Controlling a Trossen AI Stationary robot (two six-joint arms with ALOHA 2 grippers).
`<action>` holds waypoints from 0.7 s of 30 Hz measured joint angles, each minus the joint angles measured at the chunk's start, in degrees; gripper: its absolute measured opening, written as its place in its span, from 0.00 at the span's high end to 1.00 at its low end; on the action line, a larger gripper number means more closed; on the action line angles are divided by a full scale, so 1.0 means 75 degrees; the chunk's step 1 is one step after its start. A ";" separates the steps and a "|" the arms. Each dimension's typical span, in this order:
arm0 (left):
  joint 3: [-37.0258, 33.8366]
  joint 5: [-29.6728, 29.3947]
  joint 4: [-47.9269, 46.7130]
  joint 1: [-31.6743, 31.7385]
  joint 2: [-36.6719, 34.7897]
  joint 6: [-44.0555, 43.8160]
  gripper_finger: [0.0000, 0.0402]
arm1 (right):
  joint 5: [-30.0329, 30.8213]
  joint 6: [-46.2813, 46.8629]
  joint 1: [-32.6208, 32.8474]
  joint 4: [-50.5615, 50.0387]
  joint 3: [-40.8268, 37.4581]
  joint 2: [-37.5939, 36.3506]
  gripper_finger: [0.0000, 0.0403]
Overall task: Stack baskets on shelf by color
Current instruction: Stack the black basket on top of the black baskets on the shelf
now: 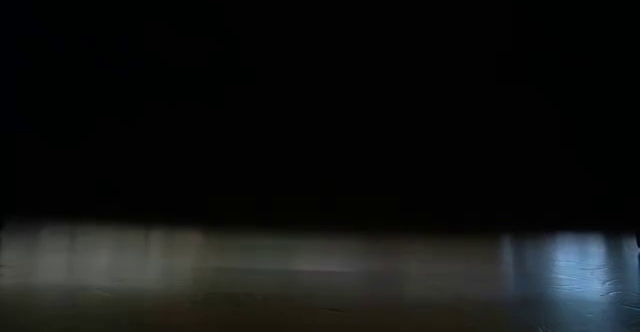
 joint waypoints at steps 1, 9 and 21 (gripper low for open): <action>0.0000 -0.0003 0.0003 0.0000 0.0000 -0.0007 0.86 | 0.0000 0.0003 0.0000 0.0000 0.0000 0.0000 0.71; 0.0000 -0.0241 0.0011 -0.0003 -0.0115 -0.0006 0.86 | 0.0000 0.0000 0.0003 0.0000 0.0000 0.0000 0.71; -0.0001 0.0066 0.0020 0.0133 -0.0163 0.0004 0.87 | 0.0001 -0.0026 0.0001 -0.0326 0.0000 0.0000 0.71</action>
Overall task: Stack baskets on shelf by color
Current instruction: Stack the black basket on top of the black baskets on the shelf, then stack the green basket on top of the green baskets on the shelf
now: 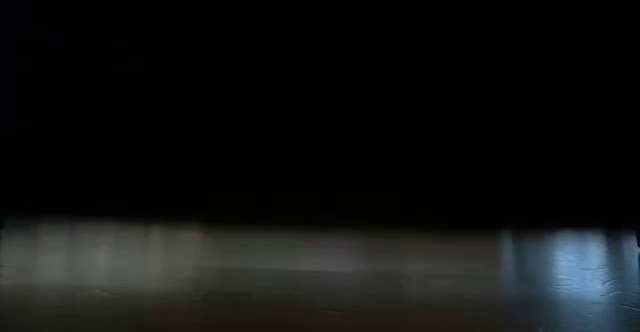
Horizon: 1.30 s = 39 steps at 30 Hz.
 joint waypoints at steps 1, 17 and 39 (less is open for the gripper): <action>0.0001 0.0031 0.0003 0.0036 0.0003 0.0000 0.87 | -0.0001 -0.0001 0.0002 0.0001 0.0000 0.0000 0.71; -0.0002 0.0516 0.0143 0.0434 0.0172 0.0020 0.86 | 0.0002 -0.0006 0.0002 -0.0021 -0.0003 0.0000 0.71; -0.0004 -0.0310 0.0098 0.0688 -0.0317 -0.0588 0.86 | 0.0016 0.0024 0.0001 -0.0105 -0.0003 0.0000 0.71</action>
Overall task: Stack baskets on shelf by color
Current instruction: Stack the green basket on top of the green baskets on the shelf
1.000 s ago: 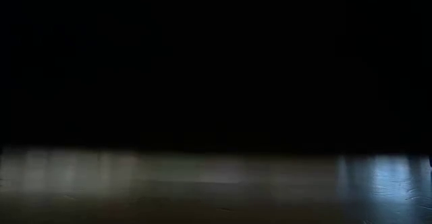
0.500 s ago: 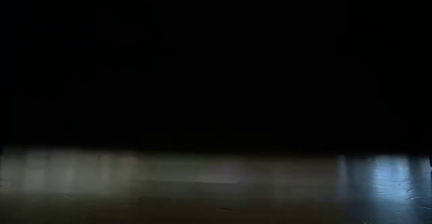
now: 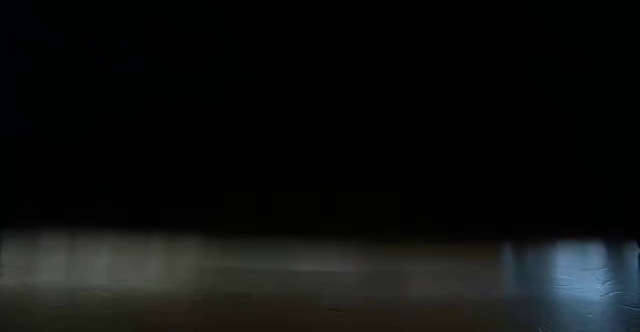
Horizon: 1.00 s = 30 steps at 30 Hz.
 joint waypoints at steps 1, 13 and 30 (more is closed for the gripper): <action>0.0000 -0.0167 -0.0019 0.0053 -0.0111 -0.0159 0.86 | 0.0007 -0.0002 0.0001 -0.0116 0.0000 0.0000 0.71; 0.0000 -0.2513 -0.0025 0.1507 -0.1417 -0.2878 0.86 | 0.1679 0.0372 -0.0235 -0.2069 0.0000 0.0006 0.71; 0.0006 -0.1771 -0.0538 0.5674 -0.1063 -0.5977 0.86 | 0.1589 0.0171 -0.1369 -0.3651 -0.0098 -0.0621 0.71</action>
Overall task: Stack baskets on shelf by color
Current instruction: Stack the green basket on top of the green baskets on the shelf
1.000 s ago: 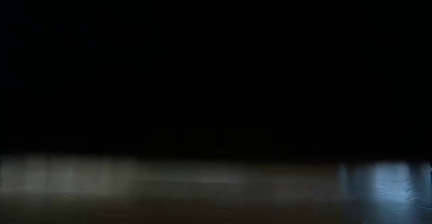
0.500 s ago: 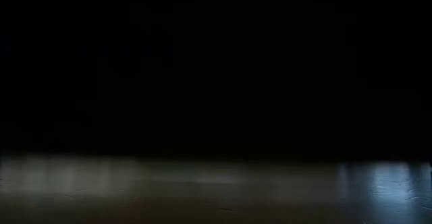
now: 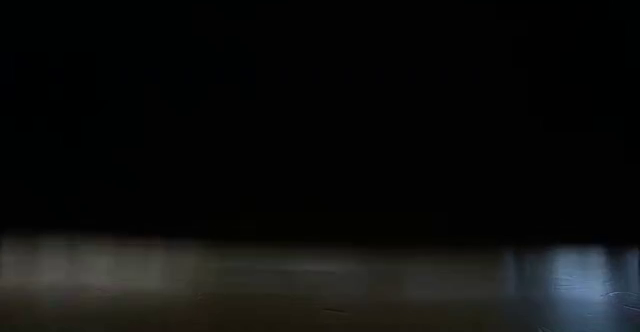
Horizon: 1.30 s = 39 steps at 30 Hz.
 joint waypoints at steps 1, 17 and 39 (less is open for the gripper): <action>0.0000 0.0255 -0.0008 0.0207 0.0068 -0.0341 0.86 | 0.0003 0.0076 -0.0105 -0.0029 -0.0045 -0.0026 0.71; 0.0003 0.1270 0.0157 0.1670 0.2429 -0.3084 0.86 | 0.0003 0.1026 -0.0734 -0.0121 -0.0080 -0.0061 0.71; 0.0000 0.0985 0.0602 0.1705 0.4058 -0.2829 0.86 | 0.0003 0.0801 -0.0734 -0.0077 -0.0080 -0.0061 0.71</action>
